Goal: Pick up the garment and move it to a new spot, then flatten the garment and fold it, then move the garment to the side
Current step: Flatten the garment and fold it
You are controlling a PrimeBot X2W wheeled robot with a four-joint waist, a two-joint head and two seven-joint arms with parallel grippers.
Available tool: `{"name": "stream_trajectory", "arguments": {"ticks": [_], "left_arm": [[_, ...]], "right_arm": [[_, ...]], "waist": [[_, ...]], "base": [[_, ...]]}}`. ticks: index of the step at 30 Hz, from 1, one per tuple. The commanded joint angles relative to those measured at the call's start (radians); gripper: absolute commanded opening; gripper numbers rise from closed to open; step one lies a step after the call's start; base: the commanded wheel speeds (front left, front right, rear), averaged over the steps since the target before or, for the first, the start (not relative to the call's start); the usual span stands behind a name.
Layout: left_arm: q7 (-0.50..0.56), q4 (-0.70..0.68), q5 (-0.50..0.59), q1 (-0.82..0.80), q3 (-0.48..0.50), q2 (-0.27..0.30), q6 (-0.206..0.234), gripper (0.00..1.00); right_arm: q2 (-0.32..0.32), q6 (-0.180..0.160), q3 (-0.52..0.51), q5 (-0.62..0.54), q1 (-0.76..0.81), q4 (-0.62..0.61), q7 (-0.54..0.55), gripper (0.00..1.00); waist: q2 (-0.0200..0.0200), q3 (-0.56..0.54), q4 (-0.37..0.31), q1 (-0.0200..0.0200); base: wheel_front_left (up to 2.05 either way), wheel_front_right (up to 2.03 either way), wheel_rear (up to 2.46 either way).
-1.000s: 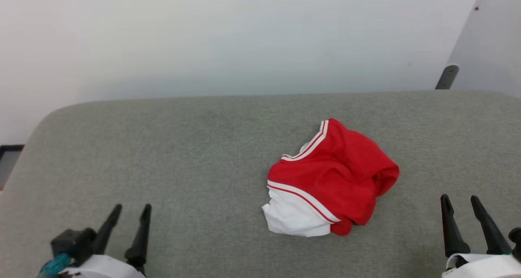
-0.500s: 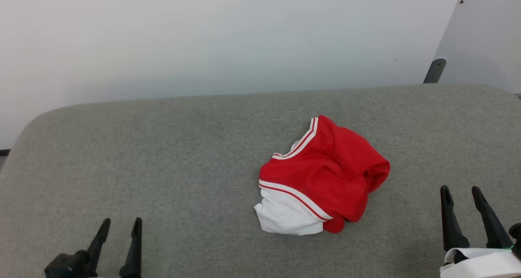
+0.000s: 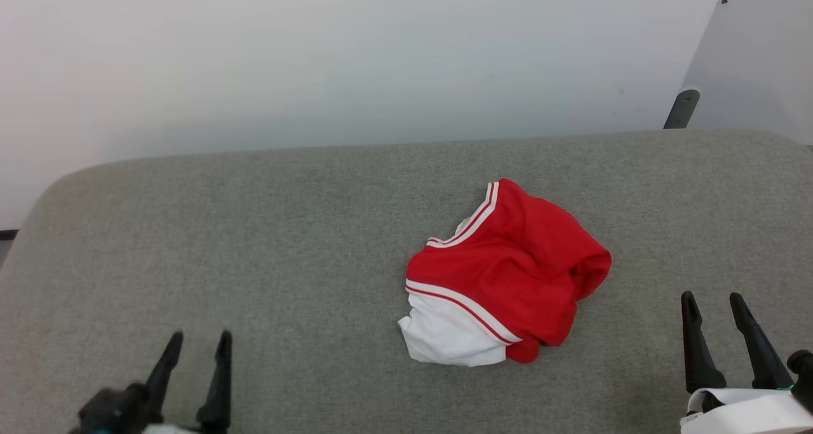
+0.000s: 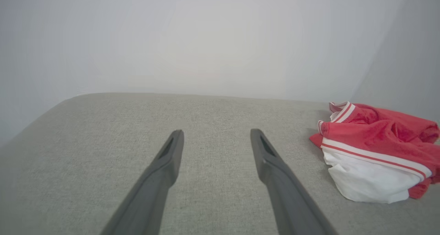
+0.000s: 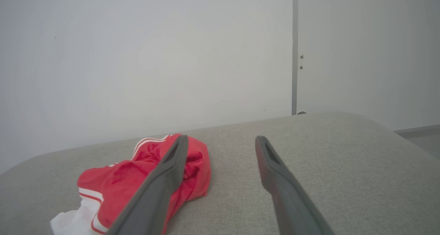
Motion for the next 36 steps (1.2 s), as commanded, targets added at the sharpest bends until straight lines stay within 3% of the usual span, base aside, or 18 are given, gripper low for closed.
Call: {"name": "stream_trajectory", "arguments": {"ticks": [1,4,8,13,17,22,26,36], "left_arm": [[0.0,-0.007,-0.005,-0.033,-0.011,0.01,-0.007,1.0],[0.027,-0.018,-0.032,-0.124,-0.054,0.034,-0.011,1.0],[0.179,-0.012,-0.097,-0.291,-0.164,0.09,-0.013,1.0],[0.577,0.041,-0.283,-0.478,-0.387,0.177,-0.012,1.0],[0.866,0.074,-0.495,-0.574,-0.457,0.205,-0.012,1.0],[1.116,0.113,-0.598,-0.642,-0.524,0.219,-0.012,1.0],[1.166,0.151,-0.61,-0.664,-0.562,0.193,-0.012,1.0],[1.137,0.286,-0.652,-0.702,-0.587,0.153,-0.012,1.0]], "right_arm": [[0.003,0.0,0.0,-0.002,-0.005,0.001,-0.004,1.0],[0.007,0.0,-0.001,0.003,-0.015,0.002,-0.005,1.0],[0.012,0.0,0.017,0.007,-0.036,0.011,-0.008,1.0],[0.022,0.0,0.048,0.015,-0.068,0.037,-0.019,1.0],[0.032,0.0,0.064,0.022,-0.083,0.06,-0.029,1.0],[0.041,0.0,0.07,0.027,-0.102,0.077,-0.037,1.0],[0.048,0.0,0.074,0.028,-0.117,0.084,-0.039,1.0],[0.062,0.0,0.073,0.031,-0.151,0.072,-0.04,1.0]], "waist": [[-0.0001,0.003,0.001,0.0],[-0.0001,0.015,0.009,0.0],[-0.0001,0.036,0.006,0.0],[-0.0001,0.059,-0.02,0.0],[-0.0001,0.079,-0.051,0.0],[-0.0001,0.112,-0.095,0.0],[-0.0001,0.142,-0.129,0.0],[-0.0001,0.184,-0.192,0.0]], "base": [[0.0,0.0,0.0],[0.0,0.0,0.0],[0.0,0.0,0.0],[0.0,0.0,0.0],[0.0,0.0,0.0],[0.0,0.0,0.0],[0.0,0.0,0.0],[0.0,0.0,0.0]]}}
